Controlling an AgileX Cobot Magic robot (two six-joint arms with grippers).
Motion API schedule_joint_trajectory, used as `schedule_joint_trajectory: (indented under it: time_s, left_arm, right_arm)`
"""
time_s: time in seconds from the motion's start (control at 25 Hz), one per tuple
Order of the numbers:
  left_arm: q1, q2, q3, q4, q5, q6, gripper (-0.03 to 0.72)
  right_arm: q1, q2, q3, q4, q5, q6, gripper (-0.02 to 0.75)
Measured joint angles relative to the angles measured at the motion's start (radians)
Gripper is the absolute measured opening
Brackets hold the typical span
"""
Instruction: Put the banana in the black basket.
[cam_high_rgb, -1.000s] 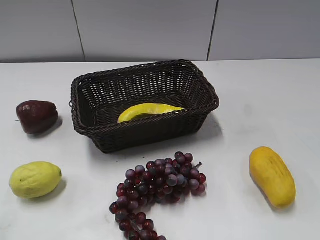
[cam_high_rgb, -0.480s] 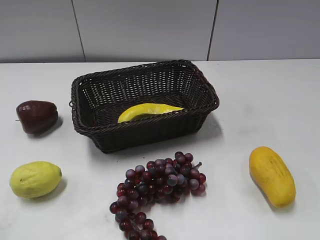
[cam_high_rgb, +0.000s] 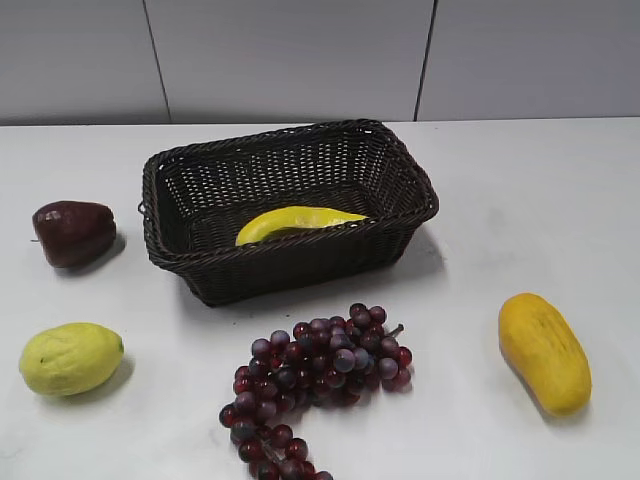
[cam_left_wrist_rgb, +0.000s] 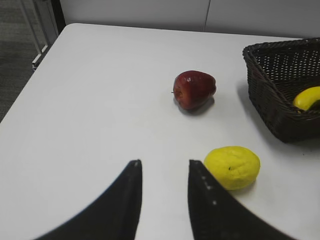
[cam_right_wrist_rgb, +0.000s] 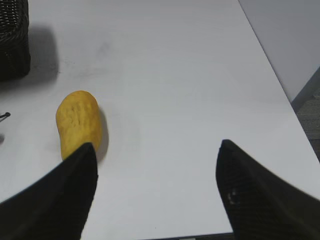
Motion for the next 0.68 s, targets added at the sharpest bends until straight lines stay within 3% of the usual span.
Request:
schedule_joint_trajectory:
  time_s: [0.68]
  left_arm:
    - [0.000,0.000,0.000,0.000,0.000,0.001,0.235]
  right_arm:
    - [0.000,0.000,0.000,0.000,0.000,0.001,0.592]
